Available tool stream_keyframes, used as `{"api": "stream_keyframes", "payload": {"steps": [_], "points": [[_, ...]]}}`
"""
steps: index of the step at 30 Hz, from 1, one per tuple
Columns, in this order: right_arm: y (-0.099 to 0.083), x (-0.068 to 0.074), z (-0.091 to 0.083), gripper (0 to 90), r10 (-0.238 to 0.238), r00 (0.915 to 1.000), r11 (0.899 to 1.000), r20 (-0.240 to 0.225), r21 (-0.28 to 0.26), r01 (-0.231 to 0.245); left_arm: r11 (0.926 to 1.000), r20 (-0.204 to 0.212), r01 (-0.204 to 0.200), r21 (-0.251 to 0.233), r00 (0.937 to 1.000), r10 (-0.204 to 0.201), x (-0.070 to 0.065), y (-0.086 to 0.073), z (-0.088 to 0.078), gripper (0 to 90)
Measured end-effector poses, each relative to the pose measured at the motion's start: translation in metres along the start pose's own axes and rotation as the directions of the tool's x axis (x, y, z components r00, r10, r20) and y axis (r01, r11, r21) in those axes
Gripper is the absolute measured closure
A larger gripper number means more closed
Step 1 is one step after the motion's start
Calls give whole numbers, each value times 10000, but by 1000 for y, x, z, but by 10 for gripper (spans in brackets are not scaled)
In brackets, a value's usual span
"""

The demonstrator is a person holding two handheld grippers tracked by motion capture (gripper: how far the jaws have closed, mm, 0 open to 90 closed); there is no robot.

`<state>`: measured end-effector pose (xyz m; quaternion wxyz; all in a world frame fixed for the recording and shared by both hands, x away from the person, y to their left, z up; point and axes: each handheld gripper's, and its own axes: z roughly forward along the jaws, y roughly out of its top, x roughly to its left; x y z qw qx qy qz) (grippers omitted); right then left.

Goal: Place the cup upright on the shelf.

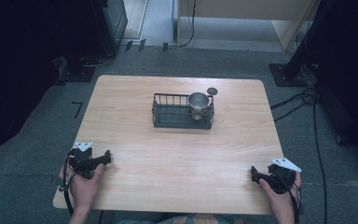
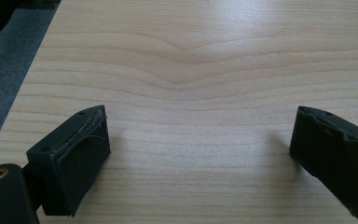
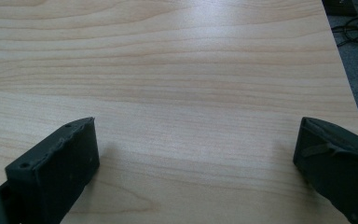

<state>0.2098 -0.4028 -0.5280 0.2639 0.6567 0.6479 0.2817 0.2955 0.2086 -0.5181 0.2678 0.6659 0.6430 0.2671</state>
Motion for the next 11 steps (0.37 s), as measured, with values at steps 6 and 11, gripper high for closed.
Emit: {"api": "stream_keyframes", "payload": {"steps": [6,11], "points": [[0,0,0,0,34,10000,10000,42,-3,-34,10000,0,-8,4,10000,8,0,0,0,51],[-1,1,-1,0,83,9999,10000,84,-7,-83,10000,1,-7,4,10000,7,0,0,0,51]]}}
